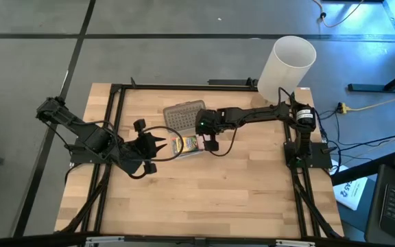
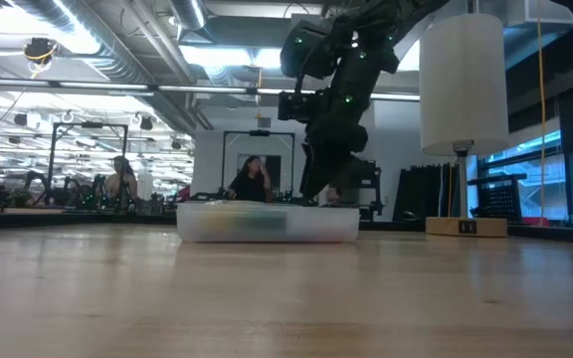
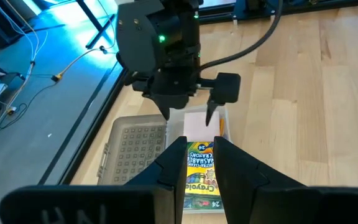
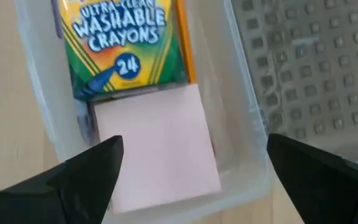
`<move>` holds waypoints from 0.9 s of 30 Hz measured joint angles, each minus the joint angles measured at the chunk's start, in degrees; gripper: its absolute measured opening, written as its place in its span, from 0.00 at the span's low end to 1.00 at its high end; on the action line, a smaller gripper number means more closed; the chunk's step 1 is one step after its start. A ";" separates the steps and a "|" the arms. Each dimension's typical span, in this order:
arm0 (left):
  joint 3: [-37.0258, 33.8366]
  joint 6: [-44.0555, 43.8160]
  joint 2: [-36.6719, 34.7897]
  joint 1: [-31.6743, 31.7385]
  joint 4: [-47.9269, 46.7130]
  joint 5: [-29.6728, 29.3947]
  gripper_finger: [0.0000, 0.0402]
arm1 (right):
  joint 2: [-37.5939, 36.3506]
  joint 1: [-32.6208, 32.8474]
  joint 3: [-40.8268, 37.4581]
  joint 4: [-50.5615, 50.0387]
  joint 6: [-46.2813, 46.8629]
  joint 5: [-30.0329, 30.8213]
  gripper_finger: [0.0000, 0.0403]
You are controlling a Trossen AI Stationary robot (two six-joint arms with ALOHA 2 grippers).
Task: Pack school essentials
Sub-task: Close the black supply box
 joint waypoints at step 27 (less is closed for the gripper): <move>0.00 0.01 0.02 0.01 0.02 -0.01 0.18 | -0.11 2.98 9.23 -14.16 -0.60 2.61 0.78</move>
